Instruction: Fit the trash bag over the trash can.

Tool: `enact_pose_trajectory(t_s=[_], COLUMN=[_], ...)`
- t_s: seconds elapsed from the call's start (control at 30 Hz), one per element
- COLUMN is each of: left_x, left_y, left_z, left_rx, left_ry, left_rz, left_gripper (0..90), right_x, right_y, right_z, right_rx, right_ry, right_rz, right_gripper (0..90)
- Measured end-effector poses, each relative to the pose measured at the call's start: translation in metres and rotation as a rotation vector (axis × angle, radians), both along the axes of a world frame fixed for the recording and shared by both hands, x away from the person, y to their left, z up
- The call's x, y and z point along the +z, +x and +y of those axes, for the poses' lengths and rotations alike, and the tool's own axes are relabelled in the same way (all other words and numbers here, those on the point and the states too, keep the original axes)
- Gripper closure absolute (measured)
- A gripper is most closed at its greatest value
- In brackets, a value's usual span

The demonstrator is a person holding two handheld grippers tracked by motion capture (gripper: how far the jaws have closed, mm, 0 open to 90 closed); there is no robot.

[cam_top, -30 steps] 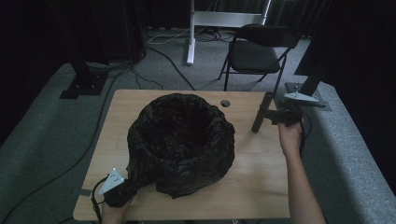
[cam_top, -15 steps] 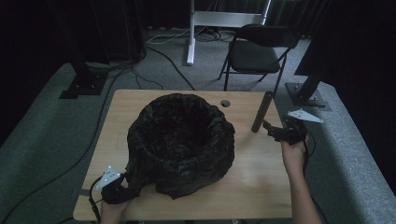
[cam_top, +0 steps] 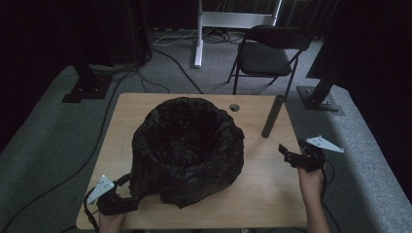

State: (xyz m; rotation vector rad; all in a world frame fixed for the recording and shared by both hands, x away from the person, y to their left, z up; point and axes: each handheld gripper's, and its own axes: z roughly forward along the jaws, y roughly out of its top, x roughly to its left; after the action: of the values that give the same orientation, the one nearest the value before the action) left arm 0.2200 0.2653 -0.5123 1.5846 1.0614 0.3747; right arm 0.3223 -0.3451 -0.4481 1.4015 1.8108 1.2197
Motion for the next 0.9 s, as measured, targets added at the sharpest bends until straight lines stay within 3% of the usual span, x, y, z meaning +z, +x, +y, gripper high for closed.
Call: enact_pose_trajectory(t_s=[0.17, 0.43, 0.53, 0.63, 0.77, 0.9], left_x=[-0.001, -0.003, -0.006, -0.007, -0.011, -0.019], left_y=[-0.004, -0.010, -0.013, -0.019, -0.024, -0.029], left_z=[0.010, 0.026, 0.033, 0.038, 0.047, 0.056], left_rx=[0.002, 0.045, 0.042, 0.048, 0.046, 0.082], left_ry=[0.003, 0.025, 0.042, 0.088, 0.124, 0.115], left_rz=[0.002, -0.006, -0.005, -0.024, -0.014, -0.009], left_gripper=[0.0, 0.0, 0.0, 0.0, 0.0, 0.0], right_x=[-0.019, -0.048, -0.058, -0.067, -0.071, -0.077], right_y=[-0.015, -0.036, -0.045, -0.055, -0.067, -0.075], right_z=[-0.009, -0.011, -0.011, -0.011, -0.014, -0.017], right_rx=[0.037, 0.037, 0.017, 0.006, -0.012, -0.030], right_ry=[0.035, -0.015, -0.042, -0.040, -0.032, -0.027], right_rz=[-0.020, 0.045, 0.042, 0.043, 0.065, 0.060], right_gripper=[11.0, 13.5, 13.0, 12.6, 12.6, 12.7])
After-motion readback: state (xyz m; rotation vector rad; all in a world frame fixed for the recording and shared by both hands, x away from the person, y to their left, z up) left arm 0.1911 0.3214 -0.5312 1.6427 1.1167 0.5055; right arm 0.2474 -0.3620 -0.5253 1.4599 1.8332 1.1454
